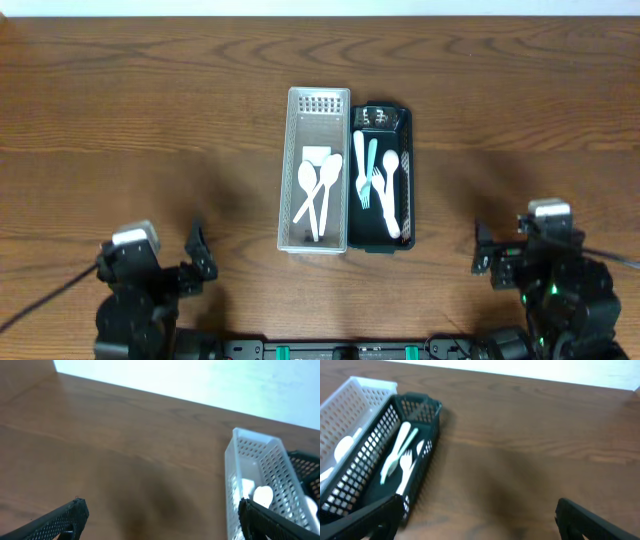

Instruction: Pack container

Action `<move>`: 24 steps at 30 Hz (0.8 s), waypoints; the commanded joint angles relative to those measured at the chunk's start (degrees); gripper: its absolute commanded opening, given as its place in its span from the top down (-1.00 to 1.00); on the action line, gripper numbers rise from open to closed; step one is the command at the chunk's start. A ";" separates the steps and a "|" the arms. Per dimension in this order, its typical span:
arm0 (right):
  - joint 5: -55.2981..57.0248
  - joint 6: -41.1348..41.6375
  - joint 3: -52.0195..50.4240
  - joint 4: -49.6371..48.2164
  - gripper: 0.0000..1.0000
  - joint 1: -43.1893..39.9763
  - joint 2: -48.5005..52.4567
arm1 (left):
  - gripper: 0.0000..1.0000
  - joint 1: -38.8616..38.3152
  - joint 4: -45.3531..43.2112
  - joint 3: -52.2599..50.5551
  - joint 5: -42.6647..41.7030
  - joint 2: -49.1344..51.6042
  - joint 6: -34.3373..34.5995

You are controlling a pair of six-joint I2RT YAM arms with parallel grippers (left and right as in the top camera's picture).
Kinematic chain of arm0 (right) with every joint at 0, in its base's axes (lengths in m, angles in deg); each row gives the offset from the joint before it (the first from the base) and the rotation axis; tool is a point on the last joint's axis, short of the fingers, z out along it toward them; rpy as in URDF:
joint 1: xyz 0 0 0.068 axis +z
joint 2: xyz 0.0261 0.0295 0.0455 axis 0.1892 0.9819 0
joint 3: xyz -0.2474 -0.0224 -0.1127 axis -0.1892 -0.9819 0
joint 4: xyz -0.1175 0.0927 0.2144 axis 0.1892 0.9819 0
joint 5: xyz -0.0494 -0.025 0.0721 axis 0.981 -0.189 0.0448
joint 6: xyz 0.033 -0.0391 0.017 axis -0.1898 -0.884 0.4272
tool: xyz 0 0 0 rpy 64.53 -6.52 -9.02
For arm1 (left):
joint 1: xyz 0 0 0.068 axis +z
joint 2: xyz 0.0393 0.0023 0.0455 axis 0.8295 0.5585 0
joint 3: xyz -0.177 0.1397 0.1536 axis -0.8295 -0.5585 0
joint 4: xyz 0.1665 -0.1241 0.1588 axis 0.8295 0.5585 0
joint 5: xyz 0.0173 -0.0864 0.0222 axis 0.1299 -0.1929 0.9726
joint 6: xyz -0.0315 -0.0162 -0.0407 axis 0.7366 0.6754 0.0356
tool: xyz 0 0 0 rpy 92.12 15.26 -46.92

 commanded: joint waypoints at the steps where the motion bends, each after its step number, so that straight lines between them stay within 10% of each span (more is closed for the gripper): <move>1: 1.29 -0.70 -2.23 1.51 -0.98 0.57 -2.36 | -0.96 -0.26 0.85 -1.53 1.55 -3.87 0.70; 24: 1.29 -0.68 -2.78 11.65 -0.98 0.57 -2.32 | -0.96 -0.26 4.20 -1.53 1.53 -4.17 0.70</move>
